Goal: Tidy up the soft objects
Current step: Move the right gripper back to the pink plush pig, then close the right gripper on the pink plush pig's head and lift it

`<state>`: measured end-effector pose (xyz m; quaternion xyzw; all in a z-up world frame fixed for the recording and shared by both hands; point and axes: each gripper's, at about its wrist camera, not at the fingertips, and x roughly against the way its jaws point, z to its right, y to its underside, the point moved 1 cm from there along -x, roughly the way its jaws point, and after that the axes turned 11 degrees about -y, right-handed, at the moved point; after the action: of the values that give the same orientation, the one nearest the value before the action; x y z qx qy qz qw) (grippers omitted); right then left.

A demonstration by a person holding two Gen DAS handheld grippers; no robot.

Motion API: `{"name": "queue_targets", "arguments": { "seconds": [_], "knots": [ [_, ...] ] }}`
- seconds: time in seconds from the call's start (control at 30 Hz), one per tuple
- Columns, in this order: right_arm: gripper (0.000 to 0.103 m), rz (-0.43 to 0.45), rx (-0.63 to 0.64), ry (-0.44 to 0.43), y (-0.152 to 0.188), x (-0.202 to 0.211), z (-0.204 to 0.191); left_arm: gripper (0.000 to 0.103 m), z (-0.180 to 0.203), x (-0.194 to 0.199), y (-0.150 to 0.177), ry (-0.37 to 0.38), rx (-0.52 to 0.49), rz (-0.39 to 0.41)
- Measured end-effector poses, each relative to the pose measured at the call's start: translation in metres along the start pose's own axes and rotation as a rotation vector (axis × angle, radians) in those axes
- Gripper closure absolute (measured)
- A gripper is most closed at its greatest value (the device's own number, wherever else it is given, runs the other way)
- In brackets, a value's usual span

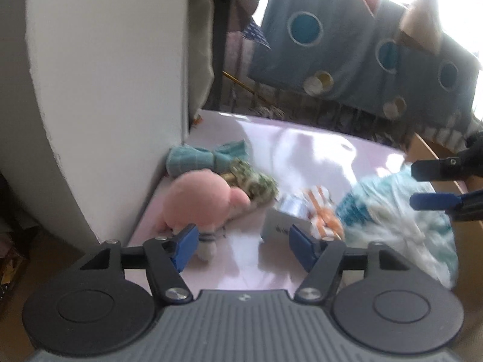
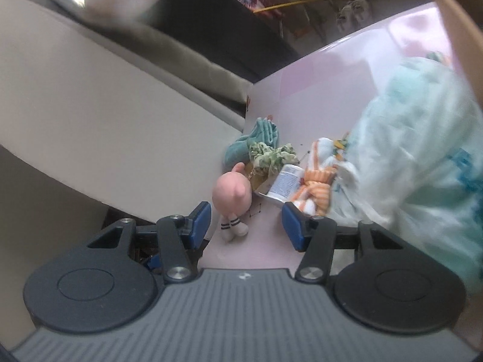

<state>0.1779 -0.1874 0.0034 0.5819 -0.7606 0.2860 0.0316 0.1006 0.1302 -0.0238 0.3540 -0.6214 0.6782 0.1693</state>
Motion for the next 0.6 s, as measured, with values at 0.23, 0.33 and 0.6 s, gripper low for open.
{"name": "queue_targets", "arguments": {
  "seconds": [0.23,0.33,0.6],
  "knots": [
    [0.047,-0.051,0.003,0.011,-0.043,-0.068,0.003,0.038,-0.016,-0.014,-0.001,-0.038,0.063,0.003],
    [0.046,-0.063,-0.005,0.028,-0.053,-0.098,0.007,0.038,-0.025,-0.02,-0.001,-0.054,0.081,-0.001],
    [0.046,-0.215,-0.044,-0.014,-0.036,-0.175,0.009,0.038,-0.039,-0.052,0.0,-0.058,0.056,-0.024]
  ]
}}
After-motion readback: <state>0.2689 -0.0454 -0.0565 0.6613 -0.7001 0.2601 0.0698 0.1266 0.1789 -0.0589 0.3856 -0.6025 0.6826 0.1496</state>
